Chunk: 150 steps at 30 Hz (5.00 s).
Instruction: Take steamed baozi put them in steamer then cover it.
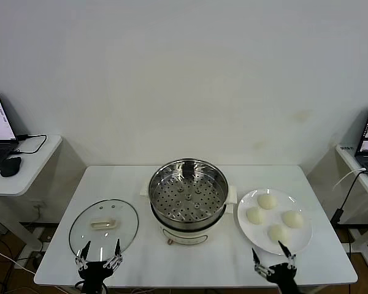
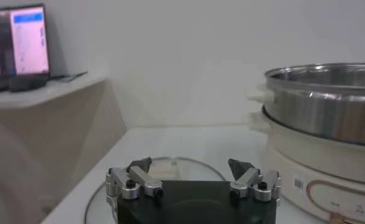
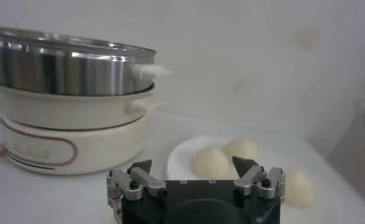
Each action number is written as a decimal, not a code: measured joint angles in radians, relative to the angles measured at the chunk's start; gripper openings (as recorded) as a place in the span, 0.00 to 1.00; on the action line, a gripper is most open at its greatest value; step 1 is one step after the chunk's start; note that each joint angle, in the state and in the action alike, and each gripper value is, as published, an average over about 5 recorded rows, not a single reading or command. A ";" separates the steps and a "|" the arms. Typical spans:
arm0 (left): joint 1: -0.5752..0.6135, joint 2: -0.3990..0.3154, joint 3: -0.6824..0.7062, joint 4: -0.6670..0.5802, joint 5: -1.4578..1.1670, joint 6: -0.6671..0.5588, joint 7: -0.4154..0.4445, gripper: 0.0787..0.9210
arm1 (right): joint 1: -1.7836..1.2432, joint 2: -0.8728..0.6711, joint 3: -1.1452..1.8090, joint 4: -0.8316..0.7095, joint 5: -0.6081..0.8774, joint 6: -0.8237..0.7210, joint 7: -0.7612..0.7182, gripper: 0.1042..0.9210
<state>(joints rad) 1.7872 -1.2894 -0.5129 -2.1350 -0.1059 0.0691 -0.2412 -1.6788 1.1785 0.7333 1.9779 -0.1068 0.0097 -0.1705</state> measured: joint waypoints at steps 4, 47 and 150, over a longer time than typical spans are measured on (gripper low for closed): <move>-0.011 0.004 -0.009 -0.001 0.025 0.011 0.008 0.88 | 0.064 -0.081 0.012 -0.027 -0.071 -0.024 -0.050 0.88; -0.061 -0.013 -0.069 0.003 0.207 0.045 -0.056 0.88 | 1.415 -0.525 -1.087 -0.817 -0.182 0.050 -0.862 0.88; -0.065 0.018 -0.150 0.014 0.176 0.041 -0.037 0.88 | 2.202 -0.023 -2.021 -0.792 0.071 0.293 -0.730 0.62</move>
<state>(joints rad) 1.7219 -1.2718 -0.6626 -2.1207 0.0706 0.1102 -0.2779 0.5233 1.1556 -1.2877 1.1859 -0.0362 0.3025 -0.9006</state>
